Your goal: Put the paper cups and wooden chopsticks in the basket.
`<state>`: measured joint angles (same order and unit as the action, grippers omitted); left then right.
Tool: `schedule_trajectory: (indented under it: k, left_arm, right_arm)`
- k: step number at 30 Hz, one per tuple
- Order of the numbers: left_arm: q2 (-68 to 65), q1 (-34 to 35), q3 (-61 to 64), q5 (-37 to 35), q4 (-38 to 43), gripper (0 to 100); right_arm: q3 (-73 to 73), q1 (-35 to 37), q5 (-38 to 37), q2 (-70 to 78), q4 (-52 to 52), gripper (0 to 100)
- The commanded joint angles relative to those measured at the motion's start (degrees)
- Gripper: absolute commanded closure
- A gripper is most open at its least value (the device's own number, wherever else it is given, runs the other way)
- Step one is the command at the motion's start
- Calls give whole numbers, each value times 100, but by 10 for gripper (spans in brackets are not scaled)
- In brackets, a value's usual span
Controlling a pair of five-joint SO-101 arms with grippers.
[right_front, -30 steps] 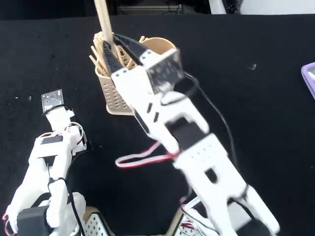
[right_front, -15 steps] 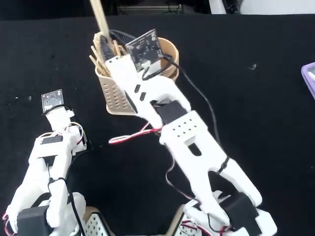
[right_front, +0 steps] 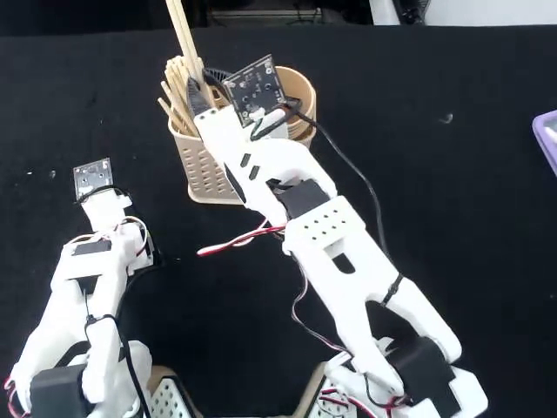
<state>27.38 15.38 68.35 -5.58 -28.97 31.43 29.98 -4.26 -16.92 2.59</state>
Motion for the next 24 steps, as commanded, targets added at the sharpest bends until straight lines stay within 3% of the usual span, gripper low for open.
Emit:
schedule_trajectory:
  k: [1, 8, 14, 18, 21, 24]
  left_arm:
    - [0, -75, -277, 35, 79, 884]
    - [0, -75, -277, 35, 79, 884]
    - [0, -75, -286, 35, 79, 884]
    - [0, -75, -277, 35, 79, 884]
    - [26, -66, -268, 35, 70, 884]
    - [44, -66, -268, 26, 53, 884]
  right_arm:
    - [-409, -79, 79, -75, 360, 841]
    - [-1086, -79, 79, -321, 1442, 815]
    - [-1270, -97, 44, -1710, 2655, 824]
    - [-954, -167, 35, -3073, 4527, 985]
    - [-382, -475, 35, -4040, 5451, 944]
    - [602, -1020, 35, -4954, 5486, 942]
